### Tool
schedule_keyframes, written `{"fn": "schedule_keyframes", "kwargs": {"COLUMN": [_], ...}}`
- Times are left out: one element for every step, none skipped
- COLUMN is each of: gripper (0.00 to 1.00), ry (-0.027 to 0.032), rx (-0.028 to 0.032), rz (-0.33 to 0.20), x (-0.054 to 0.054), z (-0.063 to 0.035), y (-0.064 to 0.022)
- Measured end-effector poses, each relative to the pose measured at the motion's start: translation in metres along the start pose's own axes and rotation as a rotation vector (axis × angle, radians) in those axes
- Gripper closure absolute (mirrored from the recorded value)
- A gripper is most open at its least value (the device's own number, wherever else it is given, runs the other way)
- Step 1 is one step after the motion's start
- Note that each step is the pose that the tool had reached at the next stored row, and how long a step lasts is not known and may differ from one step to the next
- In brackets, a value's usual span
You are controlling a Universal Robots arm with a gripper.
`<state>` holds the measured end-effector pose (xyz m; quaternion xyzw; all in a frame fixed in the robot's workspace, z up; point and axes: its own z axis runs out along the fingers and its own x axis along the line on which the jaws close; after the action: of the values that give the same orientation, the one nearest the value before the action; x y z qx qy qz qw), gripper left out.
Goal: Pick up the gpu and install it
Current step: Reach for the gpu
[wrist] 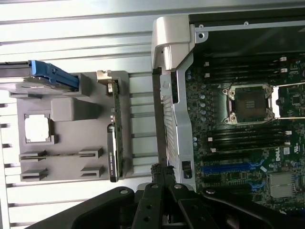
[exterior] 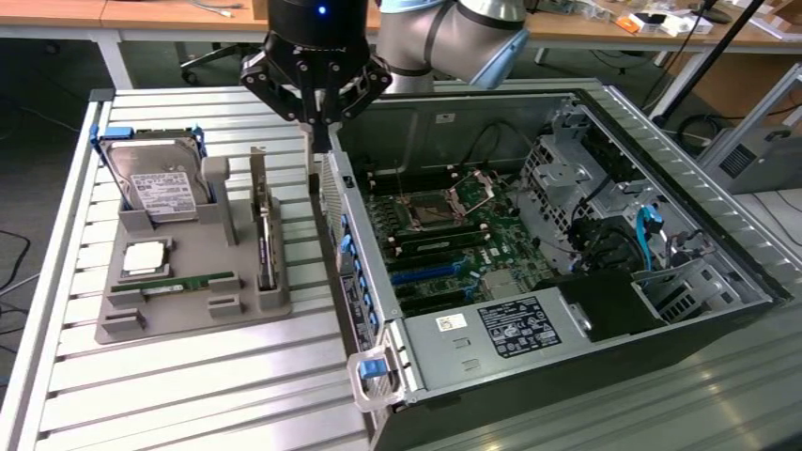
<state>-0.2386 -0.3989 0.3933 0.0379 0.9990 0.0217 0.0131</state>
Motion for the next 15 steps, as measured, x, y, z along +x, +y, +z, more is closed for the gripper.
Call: {"fn": "schedule_keyframes", "kwargs": {"gripper": [0.89, 0.89, 0.89, 0.89, 0.89, 0.89, 0.89, 0.89, 0.89, 0.89, 0.89, 0.89, 0.89, 0.89, 0.89], "ry": [0.0000, 0.0000, 0.0000, 0.0000, 0.0000, 0.0000, 0.0000, 0.0000, 0.0000, 0.0000, 0.0000, 0.0000, 0.0000, 0.0000, 0.0000], "rx": [0.0000, 0.0000, 0.0000, 0.0000, 0.0000, 0.0000, 0.0000, 0.0000, 0.0000, 0.0000, 0.0000, -0.0001, -0.0001, 0.0000, 0.0000], "rz": [0.000, 0.000, 0.000, 0.000, 0.000, 0.000, 0.000, 0.000, 0.000, 0.000, 0.000, 0.000, 0.000, 0.000, 0.000], "x": [0.0008, 0.0017, 0.0023, 0.0028, 0.0034, 0.0040, 0.0046, 0.0051, 0.0057, 0.0063, 0.0068, 0.0078, 0.0085, 0.0091, 0.0099], "z": [0.0000, 0.0000, -0.0001, -0.0001, -0.0001, -0.0001, -0.0001, -0.0002, -0.0002, -0.0002, -0.0002, -0.0002, -0.0002, -0.0003, -0.0003], "y": [-0.0001, -0.0001, -0.0002, -0.0002, -0.0003, -0.0003, -0.0003, -0.0004, -0.0004, -0.0005, -0.0005, -0.0006, -0.0006, -0.0007, -0.0007]}}
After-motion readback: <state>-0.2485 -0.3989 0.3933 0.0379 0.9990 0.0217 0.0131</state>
